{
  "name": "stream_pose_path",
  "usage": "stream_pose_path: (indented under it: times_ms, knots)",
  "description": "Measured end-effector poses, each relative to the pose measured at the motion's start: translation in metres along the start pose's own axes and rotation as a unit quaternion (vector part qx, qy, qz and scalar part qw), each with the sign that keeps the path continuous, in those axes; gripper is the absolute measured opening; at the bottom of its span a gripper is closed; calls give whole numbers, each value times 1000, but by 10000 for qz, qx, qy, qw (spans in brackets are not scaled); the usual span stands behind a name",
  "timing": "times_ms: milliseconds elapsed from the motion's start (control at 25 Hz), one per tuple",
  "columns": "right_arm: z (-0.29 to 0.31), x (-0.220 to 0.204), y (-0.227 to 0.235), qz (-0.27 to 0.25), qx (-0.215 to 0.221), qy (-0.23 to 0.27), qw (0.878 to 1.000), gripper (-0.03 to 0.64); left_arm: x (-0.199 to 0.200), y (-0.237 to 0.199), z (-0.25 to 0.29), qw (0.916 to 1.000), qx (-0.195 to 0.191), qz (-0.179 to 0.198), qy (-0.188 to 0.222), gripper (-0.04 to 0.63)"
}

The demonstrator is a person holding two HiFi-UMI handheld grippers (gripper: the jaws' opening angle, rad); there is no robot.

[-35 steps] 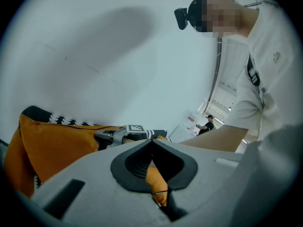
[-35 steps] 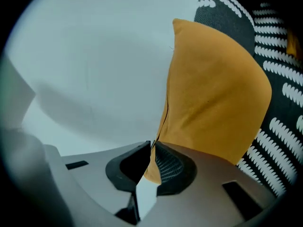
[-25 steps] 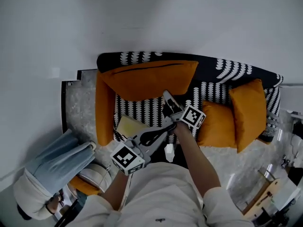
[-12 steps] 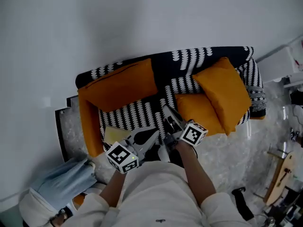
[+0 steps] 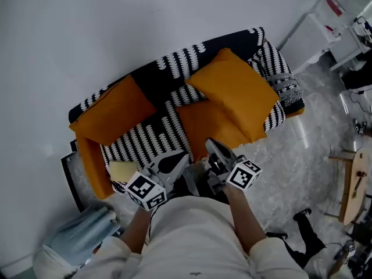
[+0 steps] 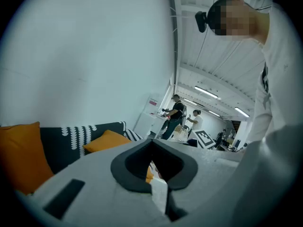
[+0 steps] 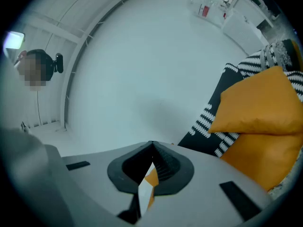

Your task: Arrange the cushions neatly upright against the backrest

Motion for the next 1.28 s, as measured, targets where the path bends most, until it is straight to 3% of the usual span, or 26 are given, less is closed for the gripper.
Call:
stream_pose_path:
  times_ms: [320,560,960,1200,1280]
  knots:
    - [-104,44,25,-105,-327,501,9982,8,-3,76,76,9975,-591,194,-349,9]
    - [-133,64,52,30,-724,842,9938,8,-14,97,123,9902,-1150,362,-701,9]
    - [-130,151,76,-392,-1464,932,9841,8,-28,37,213,9816,-1573,91,-1081,9]
    - [-93,187,92,-756,-1920,570,9768,8,-25,-4,256,9818,-1562,-402,-1003,11]
    - [-73,186,102,-1060,-2146,190,9707,9,-24,-16,260,9822,-1505,-502,-1006,11]
Point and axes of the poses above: the fingertips, and each gripper's own axes: z forward along the fingers, y to its right, x out of its top, the point moved 4 cm from there along -z, backward along the fingers, and after that the axes turned 14 degrees about z, right-handed, at the moved point
